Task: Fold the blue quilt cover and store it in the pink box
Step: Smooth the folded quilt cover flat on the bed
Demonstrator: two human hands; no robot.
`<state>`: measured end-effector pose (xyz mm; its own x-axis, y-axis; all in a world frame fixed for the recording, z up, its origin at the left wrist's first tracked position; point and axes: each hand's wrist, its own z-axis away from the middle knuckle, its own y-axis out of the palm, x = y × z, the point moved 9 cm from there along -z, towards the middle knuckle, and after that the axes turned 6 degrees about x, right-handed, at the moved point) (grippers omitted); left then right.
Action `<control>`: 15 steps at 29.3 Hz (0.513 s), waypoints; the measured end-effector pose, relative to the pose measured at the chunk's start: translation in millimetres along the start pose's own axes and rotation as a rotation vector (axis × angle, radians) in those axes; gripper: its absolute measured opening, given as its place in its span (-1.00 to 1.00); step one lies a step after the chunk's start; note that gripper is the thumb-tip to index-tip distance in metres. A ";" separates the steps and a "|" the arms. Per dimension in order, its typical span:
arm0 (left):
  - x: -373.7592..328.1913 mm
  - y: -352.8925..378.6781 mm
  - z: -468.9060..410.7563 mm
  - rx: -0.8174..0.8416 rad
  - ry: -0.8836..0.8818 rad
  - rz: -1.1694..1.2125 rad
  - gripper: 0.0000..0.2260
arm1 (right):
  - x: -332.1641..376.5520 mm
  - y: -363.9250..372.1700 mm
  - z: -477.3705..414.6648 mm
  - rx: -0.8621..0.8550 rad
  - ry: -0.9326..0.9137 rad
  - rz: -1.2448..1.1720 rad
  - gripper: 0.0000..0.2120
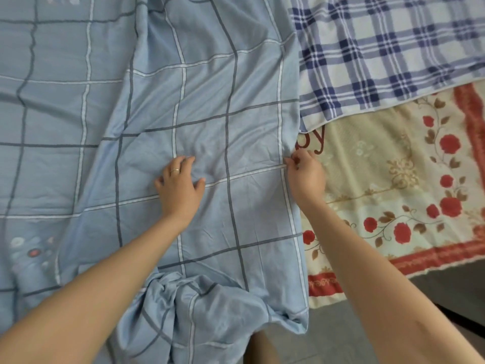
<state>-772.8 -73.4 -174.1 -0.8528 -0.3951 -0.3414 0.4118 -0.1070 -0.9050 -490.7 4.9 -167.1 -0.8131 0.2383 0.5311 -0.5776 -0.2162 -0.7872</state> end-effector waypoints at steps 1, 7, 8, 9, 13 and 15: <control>-6.2 -1.2 0.7 0.013 0.018 -0.004 -0.60 | 0.7 -2.3 1.0 -0.015 -0.010 0.037 -0.88; -78.4 32.0 20.6 0.134 0.198 -0.039 -0.71 | -21.5 -21.6 -6.8 -0.017 0.056 0.031 -0.88; -89.4 39.5 22.3 0.159 0.193 -0.022 -0.74 | -25.7 -22.4 -7.4 -0.010 0.072 0.003 -0.88; -99.3 45.9 23.7 0.180 0.185 -0.006 -0.78 | -29.3 -21.6 -7.0 -0.004 0.085 -0.026 -0.88; -121.7 65.2 36.0 0.259 0.151 0.013 -0.81 | -45.9 -14.5 1.0 0.001 0.241 -0.183 -0.88; -123.4 66.7 45.4 0.314 0.112 0.068 -0.67 | -46.8 -11.9 4.0 0.027 0.333 -0.186 -0.90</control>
<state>-625.4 -73.2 -180.8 -0.8427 -0.3098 -0.4404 0.5332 -0.3662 -0.7626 -446.0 -7.5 -181.3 -0.6286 0.5697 0.5295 -0.7184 -0.1645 -0.6759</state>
